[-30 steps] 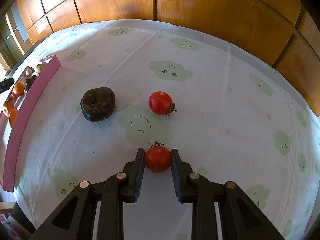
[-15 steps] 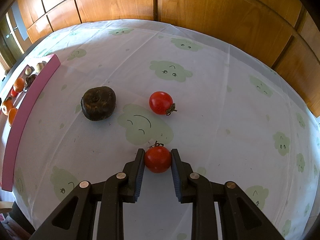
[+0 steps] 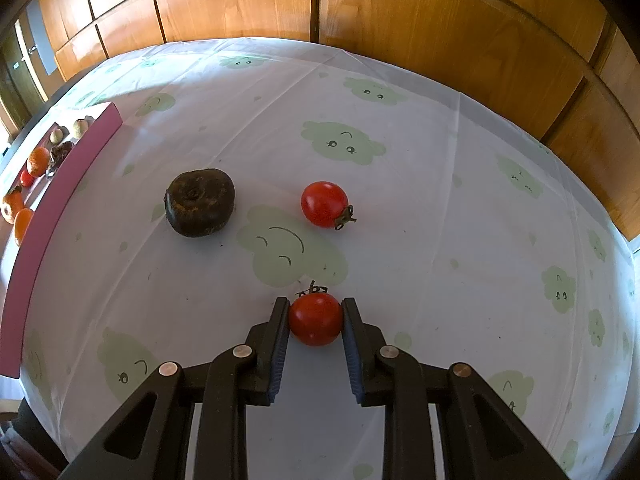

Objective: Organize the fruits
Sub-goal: 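Carry the orange into the tray and open the left gripper, then carry the red tomato into the tray and open the right gripper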

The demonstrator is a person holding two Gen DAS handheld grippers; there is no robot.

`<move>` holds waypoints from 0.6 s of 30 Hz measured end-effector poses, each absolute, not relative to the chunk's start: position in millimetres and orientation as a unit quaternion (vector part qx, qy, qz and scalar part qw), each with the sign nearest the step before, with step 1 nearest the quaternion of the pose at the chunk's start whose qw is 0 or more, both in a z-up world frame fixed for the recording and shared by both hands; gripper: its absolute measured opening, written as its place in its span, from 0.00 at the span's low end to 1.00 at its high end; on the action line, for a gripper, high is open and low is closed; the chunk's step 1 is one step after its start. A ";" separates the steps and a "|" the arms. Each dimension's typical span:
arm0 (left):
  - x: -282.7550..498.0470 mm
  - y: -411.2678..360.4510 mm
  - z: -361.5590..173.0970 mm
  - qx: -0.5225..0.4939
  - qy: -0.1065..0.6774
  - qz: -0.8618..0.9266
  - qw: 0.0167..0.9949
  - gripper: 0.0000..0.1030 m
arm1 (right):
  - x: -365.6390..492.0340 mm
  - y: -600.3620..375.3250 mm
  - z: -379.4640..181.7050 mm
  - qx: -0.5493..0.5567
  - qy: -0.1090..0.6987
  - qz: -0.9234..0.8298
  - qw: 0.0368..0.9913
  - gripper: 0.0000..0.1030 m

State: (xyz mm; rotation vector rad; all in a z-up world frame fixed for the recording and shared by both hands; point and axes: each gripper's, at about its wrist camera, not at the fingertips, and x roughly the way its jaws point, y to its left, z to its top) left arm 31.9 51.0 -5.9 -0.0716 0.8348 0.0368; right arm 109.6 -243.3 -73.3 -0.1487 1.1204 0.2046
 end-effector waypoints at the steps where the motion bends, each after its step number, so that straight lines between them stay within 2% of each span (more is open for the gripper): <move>1: 30.9 50.8 -5.8 -0.034 0.405 0.018 0.914 0.57 | 109.6 -243.3 -73.3 -0.070 0.530 0.097 0.839 0.25; 18: 22.7 58.7 -6.8 -0.037 0.402 0.027 0.914 0.58 | 107.3 -239.6 -72.9 -0.078 0.526 0.094 0.842 0.25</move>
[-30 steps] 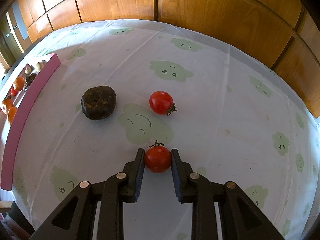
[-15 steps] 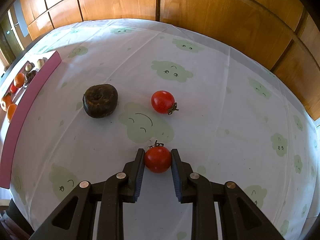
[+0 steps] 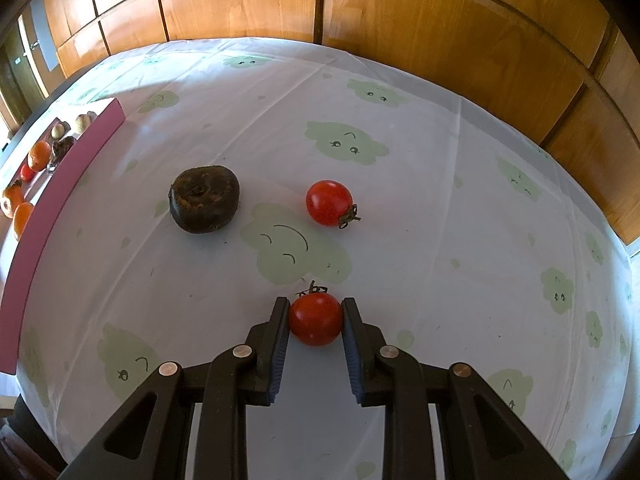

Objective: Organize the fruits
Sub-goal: 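Carry the red tomato into the tray and open the right gripper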

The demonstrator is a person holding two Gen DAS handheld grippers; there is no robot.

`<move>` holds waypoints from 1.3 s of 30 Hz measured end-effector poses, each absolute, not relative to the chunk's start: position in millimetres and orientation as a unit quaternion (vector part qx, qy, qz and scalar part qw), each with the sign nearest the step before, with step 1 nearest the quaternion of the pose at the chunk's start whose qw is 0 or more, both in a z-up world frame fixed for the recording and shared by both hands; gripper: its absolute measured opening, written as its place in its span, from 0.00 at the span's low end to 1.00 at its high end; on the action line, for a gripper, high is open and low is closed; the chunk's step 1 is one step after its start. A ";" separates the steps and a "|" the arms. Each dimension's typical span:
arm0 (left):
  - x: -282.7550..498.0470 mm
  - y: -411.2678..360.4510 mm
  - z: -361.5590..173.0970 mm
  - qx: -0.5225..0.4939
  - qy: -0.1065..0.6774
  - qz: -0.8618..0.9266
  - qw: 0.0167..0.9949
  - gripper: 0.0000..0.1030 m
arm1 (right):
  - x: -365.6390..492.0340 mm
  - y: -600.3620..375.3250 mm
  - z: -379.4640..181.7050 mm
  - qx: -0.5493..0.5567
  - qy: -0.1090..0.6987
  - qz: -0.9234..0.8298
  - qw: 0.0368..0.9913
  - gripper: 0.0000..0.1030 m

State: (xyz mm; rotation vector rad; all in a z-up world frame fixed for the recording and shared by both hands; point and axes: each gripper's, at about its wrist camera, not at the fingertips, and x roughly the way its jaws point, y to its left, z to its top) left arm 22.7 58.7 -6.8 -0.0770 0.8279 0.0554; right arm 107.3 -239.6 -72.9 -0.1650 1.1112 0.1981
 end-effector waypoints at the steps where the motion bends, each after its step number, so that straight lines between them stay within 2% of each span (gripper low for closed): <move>1: 21.7 59.8 -6.3 -0.037 0.401 0.028 0.915 0.58 | 106.8 -239.4 -72.7 -0.079 0.526 0.094 0.842 0.25; 19: 17.4 96.4 -10.3 -0.063 0.401 0.066 0.911 0.59 | 104.2 -232.6 -72.2 -0.094 0.528 0.088 0.839 0.25; 26: 19.2 110.4 -7.3 -0.075 0.395 0.082 0.912 0.60 | 101.2 -226.4 -64.2 -0.065 0.547 0.113 0.827 0.25; 39: 17.4 139.1 -8.1 -0.090 0.392 0.113 0.909 0.61 | 56.6 -99.5 6.5 -0.025 0.455 0.329 0.827 0.25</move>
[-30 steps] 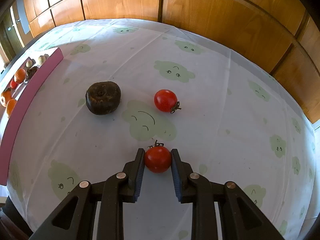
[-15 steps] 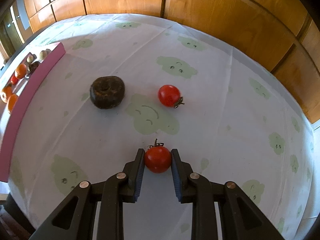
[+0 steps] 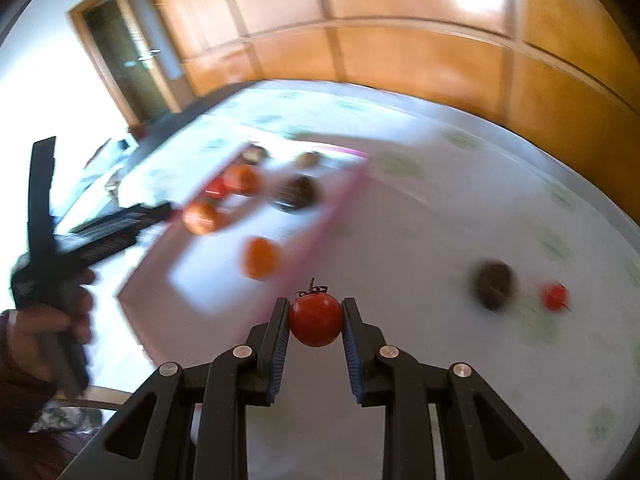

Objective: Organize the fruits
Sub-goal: 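Carry the red tomato into the tray and open the right gripper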

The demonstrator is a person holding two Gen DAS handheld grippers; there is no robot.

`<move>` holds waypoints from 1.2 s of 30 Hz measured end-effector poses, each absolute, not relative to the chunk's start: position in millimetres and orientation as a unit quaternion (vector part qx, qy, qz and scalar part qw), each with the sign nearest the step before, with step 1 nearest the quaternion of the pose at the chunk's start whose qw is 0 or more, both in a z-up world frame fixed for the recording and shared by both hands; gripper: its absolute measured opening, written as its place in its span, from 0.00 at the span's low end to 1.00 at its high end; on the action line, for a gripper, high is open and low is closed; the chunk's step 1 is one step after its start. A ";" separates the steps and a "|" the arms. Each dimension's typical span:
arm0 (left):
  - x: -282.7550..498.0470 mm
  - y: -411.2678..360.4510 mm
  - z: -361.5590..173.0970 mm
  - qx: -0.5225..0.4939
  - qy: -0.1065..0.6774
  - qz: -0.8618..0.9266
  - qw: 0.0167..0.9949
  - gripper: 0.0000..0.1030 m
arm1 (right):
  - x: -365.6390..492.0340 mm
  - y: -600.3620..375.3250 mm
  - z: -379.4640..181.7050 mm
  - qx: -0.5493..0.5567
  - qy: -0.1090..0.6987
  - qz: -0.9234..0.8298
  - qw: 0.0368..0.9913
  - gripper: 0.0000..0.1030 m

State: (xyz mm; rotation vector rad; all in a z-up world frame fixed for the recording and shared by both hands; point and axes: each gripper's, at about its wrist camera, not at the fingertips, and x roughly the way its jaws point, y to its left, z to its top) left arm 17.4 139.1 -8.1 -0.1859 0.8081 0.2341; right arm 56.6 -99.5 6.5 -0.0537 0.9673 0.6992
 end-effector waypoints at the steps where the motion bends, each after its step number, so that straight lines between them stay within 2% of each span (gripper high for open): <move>1: 17.4 140.9 -7.9 -0.092 0.391 0.115 0.909 0.62 | 54.4 -90.4 8.7 -0.028 0.452 0.338 0.825 0.25; 14: 15.6 151.4 -13.5 -0.100 0.396 0.119 0.905 0.64 | 38.4 -15.3 -17.4 -0.085 0.467 0.367 0.800 0.27; 21: 14.5 146.7 -13.8 -0.092 0.395 0.113 0.907 0.64 | 39.7 -26.0 -20.9 -0.075 0.471 0.349 0.807 0.28; 36: 10.4 109.5 0.1 -0.048 0.379 0.064 0.922 0.65 | 39.0 -80.4 9.1 -0.061 0.438 0.293 0.848 0.31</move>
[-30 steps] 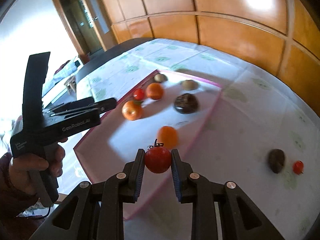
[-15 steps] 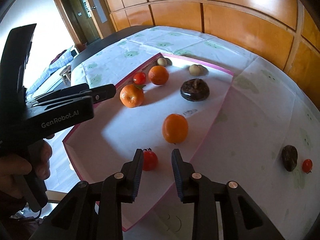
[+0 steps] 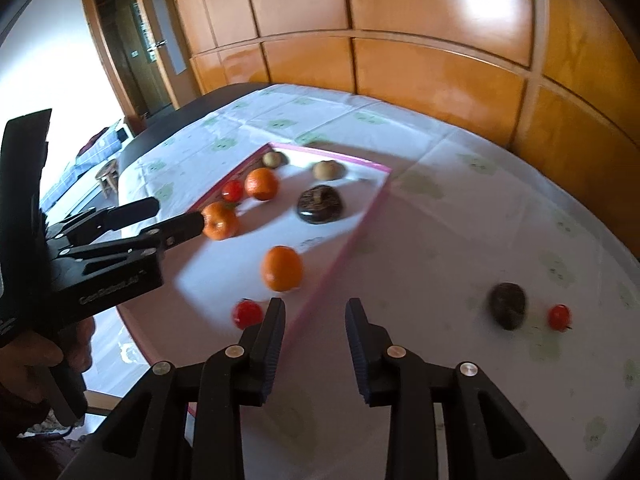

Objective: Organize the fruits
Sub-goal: 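Carry the red tomato into the tray and open the right gripper, then move both tools back toward the remaining fruits on the cloth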

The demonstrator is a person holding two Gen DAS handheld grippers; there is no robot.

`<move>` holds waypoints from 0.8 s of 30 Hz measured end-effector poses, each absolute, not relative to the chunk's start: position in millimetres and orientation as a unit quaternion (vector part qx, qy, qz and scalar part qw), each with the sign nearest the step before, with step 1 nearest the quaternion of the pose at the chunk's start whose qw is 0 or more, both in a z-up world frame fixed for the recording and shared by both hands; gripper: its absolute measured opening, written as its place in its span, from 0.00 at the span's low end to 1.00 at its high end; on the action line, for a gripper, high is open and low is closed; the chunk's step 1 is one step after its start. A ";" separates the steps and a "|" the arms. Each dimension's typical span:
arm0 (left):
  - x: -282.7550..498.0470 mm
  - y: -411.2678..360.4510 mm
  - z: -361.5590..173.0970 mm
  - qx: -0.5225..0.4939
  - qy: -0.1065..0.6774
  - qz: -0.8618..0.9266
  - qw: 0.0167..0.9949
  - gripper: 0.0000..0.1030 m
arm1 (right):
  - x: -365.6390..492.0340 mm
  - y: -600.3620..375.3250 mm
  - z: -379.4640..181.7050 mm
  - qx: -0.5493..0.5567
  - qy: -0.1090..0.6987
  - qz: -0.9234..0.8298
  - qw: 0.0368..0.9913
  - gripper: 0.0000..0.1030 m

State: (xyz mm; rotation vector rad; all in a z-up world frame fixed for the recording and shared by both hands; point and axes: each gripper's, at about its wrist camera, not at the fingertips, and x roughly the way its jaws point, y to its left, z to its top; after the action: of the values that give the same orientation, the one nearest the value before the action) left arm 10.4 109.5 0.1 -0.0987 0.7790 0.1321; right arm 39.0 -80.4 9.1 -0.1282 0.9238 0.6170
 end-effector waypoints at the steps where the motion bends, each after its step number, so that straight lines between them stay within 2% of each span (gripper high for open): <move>1: 10.2 106.2 0.7 -0.045 0.379 0.060 0.922 0.65 | 39.9 -84.2 9.4 -0.060 0.438 0.289 0.849 0.31; 24: 13.1 53.4 3.6 0.007 0.388 0.006 0.922 0.65 | 58.9 -201.7 12.3 -0.059 0.438 0.172 0.880 0.30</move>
State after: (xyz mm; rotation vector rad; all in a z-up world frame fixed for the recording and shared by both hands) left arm 13.1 53.4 3.6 0.0134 0.7973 0.0123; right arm 58.9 -201.7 12.3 -0.1221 0.9132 0.3585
